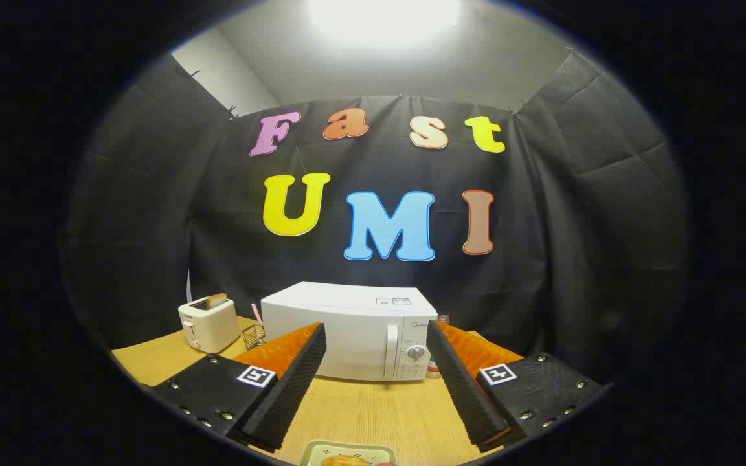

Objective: Open the microwave, put the food inside, and close the microwave door.

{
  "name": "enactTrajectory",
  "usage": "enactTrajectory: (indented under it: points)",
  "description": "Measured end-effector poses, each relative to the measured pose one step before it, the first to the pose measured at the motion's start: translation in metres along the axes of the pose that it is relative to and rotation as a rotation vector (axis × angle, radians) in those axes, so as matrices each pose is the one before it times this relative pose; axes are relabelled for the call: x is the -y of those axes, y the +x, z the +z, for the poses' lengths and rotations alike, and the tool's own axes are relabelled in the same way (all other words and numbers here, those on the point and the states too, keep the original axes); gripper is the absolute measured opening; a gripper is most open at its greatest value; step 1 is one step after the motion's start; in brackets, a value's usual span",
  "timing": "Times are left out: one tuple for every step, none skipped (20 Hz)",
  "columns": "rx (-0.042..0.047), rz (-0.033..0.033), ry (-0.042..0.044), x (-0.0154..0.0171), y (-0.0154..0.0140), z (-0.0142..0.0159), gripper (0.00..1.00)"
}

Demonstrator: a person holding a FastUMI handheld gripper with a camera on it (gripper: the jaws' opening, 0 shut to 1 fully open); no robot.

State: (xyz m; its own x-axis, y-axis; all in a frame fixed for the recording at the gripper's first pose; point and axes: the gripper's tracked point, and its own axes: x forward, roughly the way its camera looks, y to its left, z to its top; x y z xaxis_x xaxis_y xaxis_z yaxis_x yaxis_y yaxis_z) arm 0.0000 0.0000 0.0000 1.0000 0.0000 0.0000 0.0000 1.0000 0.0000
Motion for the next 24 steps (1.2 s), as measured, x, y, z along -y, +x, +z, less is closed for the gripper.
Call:
enactTrajectory:
  points:
    - [0.00096, 0.00255, 0.00366, -0.00050, 0.00042, 0.00108, 0.99]
    - [0.00317, 0.00772, 0.00532, -0.00138, -0.00037, 0.00142, 0.99]
    - [0.00838, 0.00718, 0.00775, -0.00106, -0.00069, 0.00291, 0.99]
    - [0.00339, -0.00137, 0.00395, 0.00127, 0.00008, 0.00150, 0.99]
    - [0.00343, -0.00319, -0.00080, 0.00271, 0.00008, 0.00167, 0.99]
    - [-0.00025, -0.00271, -0.00251, 0.00162, -0.00042, 0.00012, 0.99]
    - [0.00026, -0.00078, -0.00181, 0.00157, 0.00038, 0.00021, 0.99]
    - [0.00154, -0.00257, -0.00055, 0.00167, -0.00033, 0.00063, 0.99]
    - [0.00226, -0.00347, 0.00235, 0.00248, -0.00068, 0.00078, 0.99]
    - [-0.00037, -0.00214, 0.00300, 0.00172, 0.00026, -0.00094, 0.99]
    - [-0.00245, 0.00074, 0.00373, 0.00185, -0.00036, -0.00126, 0.99]
    - [-0.00322, -0.00132, 0.00140, 0.00197, 0.00087, -0.00184, 0.99]
    - [-0.00103, 0.00053, 0.00059, 0.00107, 0.00023, -0.00028, 0.99]
    - [-0.00080, -0.00027, -0.00066, 0.00139, 0.00101, -0.00055, 0.99]
    - [-0.00151, -0.00132, -0.00071, 0.00169, 0.00102, -0.00079, 0.99]
    - [0.00009, 0.00115, 0.00023, 0.00039, 0.00204, -0.00108, 0.99]
    - [0.00148, 0.00179, -0.00053, 0.00089, 0.00279, 0.00031, 0.99]
    - [-0.00117, 0.00419, -0.00168, -0.00004, 0.00441, -0.00153, 0.99]
    - [-0.00239, 0.00289, -0.00282, -0.00002, 0.00417, -0.00073, 0.99]
    - [-0.00334, 0.00067, -0.00214, 0.00040, 0.00513, -0.00184, 0.99]
    - [-0.00420, 0.00162, 0.00169, 0.00069, 0.00611, -0.00124, 0.99]
    - [-0.00320, 0.00198, 0.00421, -0.00035, 0.00577, -0.00199, 0.99]
    - [-0.00526, 0.00226, 0.00494, 0.00029, 0.00758, -0.00239, 0.99]
    - [-0.00646, 0.00111, 0.00051, 0.00018, 0.00782, -0.00322, 0.99]
